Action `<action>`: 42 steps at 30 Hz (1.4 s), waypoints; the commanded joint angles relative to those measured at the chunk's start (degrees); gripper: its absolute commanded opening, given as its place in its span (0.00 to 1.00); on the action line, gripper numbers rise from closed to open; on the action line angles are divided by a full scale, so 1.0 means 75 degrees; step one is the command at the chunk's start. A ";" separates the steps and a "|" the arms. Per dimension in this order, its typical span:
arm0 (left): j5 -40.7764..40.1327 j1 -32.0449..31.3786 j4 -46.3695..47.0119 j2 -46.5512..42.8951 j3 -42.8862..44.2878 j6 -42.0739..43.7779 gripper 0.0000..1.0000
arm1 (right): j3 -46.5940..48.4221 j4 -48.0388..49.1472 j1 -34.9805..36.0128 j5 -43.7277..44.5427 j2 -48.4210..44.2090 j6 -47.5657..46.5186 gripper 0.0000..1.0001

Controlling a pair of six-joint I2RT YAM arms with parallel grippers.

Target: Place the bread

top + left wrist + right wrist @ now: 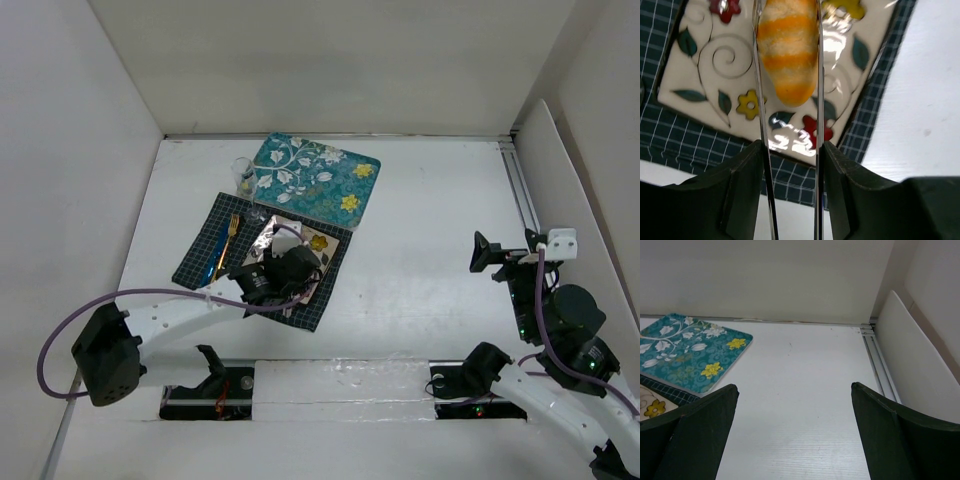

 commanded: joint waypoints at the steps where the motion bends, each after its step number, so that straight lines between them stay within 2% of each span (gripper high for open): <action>1: -0.0359 -0.0026 0.0126 -0.0240 -0.0544 -0.0623 0.42 | 0.0002 0.0396 -0.0050 -0.0012 0.0016 -0.0051 1.00; 10: -0.0431 -0.0026 0.0032 0.0111 -0.0569 -0.0659 0.45 | -0.0010 0.0373 -0.0050 0.0011 -0.0054 -0.0051 1.00; 16: -0.0570 -0.0026 -0.0131 0.0053 -0.0382 -0.0553 0.61 | 0.0002 0.0338 -0.0050 0.0034 -0.0077 -0.0039 1.00; 17: -0.0594 -0.0026 -0.0202 0.0006 -0.0184 -0.0541 0.67 | -0.0010 0.0338 -0.0050 0.0058 -0.0077 -0.0039 1.00; 19: -0.0595 -0.0026 -0.0308 -0.0157 0.0051 -0.0343 0.70 | -0.0010 0.0349 -0.0050 0.0070 -0.0089 -0.0039 1.00; 29: -0.0408 -0.0026 -0.0660 -0.0252 0.1444 0.0395 0.64 | 0.0002 0.0349 -0.0050 0.0128 -0.0078 -0.0039 1.00; 32: -0.0197 -0.0504 -0.0075 0.0005 0.1808 0.1108 0.64 | 0.0002 0.0349 -0.0050 0.0128 -0.0077 -0.0039 1.00; 35: 0.0365 -0.0914 0.1084 0.0555 0.1939 0.1928 0.64 | 0.0013 0.0338 -0.0050 0.0175 -0.0054 -0.0039 1.00; 38: 0.0939 -0.0987 0.2069 0.1363 0.2079 0.2271 0.64 | 0.0013 0.0314 -0.0050 0.0268 -0.0066 -0.0028 1.00; 42: 0.1175 -0.1057 0.3239 0.2440 0.2103 0.2541 0.64 | -0.0033 0.0326 -0.0050 0.0386 -0.0077 0.0007 1.00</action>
